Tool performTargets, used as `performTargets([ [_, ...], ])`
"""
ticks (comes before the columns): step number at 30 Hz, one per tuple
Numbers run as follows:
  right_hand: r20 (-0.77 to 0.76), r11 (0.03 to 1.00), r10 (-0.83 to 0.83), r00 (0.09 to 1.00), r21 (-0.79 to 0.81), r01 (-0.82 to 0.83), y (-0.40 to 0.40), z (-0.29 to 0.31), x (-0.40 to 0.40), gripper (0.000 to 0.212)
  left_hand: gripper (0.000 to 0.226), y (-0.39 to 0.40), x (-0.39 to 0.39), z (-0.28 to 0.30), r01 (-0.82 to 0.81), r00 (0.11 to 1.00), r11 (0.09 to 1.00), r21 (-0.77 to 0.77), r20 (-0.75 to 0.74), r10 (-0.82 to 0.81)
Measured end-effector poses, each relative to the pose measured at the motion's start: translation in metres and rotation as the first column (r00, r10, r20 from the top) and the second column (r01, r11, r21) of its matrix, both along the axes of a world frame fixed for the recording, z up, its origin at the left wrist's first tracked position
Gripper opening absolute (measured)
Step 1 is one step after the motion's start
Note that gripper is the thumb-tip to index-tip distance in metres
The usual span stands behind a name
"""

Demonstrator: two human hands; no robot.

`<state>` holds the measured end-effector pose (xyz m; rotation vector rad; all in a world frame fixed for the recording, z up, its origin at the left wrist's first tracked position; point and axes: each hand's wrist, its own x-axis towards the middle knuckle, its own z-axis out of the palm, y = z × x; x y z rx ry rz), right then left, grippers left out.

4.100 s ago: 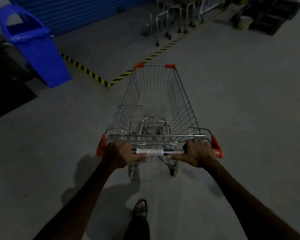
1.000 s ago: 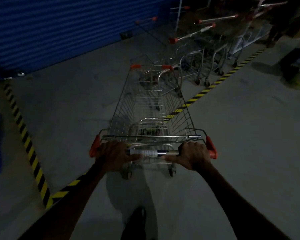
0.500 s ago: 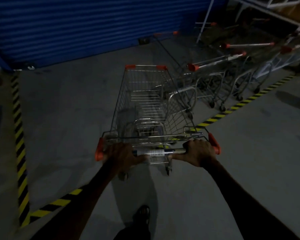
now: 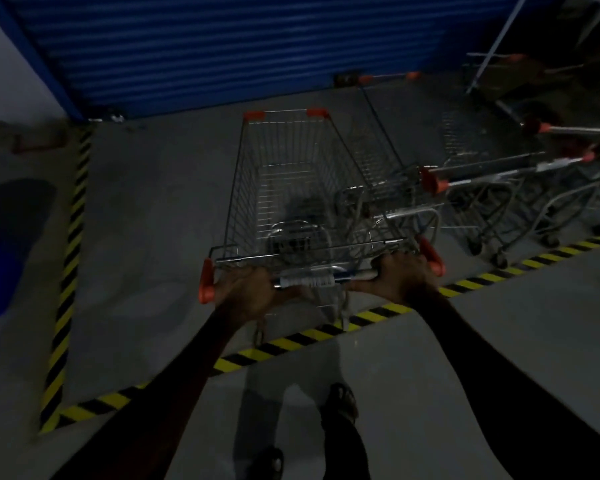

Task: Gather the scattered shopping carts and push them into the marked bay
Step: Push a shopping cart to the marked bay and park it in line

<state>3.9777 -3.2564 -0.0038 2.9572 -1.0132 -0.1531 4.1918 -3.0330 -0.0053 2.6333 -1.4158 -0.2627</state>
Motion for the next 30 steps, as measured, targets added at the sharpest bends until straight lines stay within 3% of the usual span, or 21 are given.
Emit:
performTargets([
  [4,-0.035,0.995,0.095,0.995,0.02,-0.094,-0.067,-0.003,0.019,0.106,0.126,-0.046,0.0,0.006,-0.082,0.997,0.994,0.067,0.005,0.082],
  [8,0.137,0.97,0.243,0.96,-0.03,-0.241,-0.107,-0.004,0.026,0.106,0.093,-0.079,-0.001,0.012,-0.137,0.989,0.975,0.174,0.085,0.124],
  [12,-0.014,0.977,0.196,0.981,0.085,-0.194,-0.129,0.008,0.034,0.106,0.083,-0.098,-0.001,0.01,-0.172,0.985,0.967,0.186,0.011,0.173],
  [16,0.028,0.965,0.243,0.97,0.093,-0.244,-0.139,0.009,0.038,0.087,0.088,-0.108,-0.005,0.015,-0.183,0.983,0.958,0.219,0.025,0.182],
  [19,0.059,0.966,0.252,0.966,0.054,-0.255,-0.145,0.0,0.036,0.099,0.085,-0.11,-0.006,0.015,-0.184,0.983,0.962,0.201,0.05,0.178],
  [23,0.084,0.971,0.188,0.979,0.133,-0.198,-0.148,-0.01,0.038,0.108,0.086,-0.106,-0.005,0.005,-0.192,0.981,0.963,0.188,0.038,0.188],
  [27,0.246,0.96,0.241,0.939,0.081,-0.268,-0.148,-0.01,0.035,0.082,0.094,-0.107,-0.008,0.006,-0.209,0.978,0.965,0.156,0.02,0.208],
  [30,0.253,0.957,0.24,0.937,0.102,-0.272,-0.148,-0.01,0.033,0.085,0.097,-0.104,-0.011,0.002,-0.237,0.971,0.965,0.117,0.008,0.237],
])
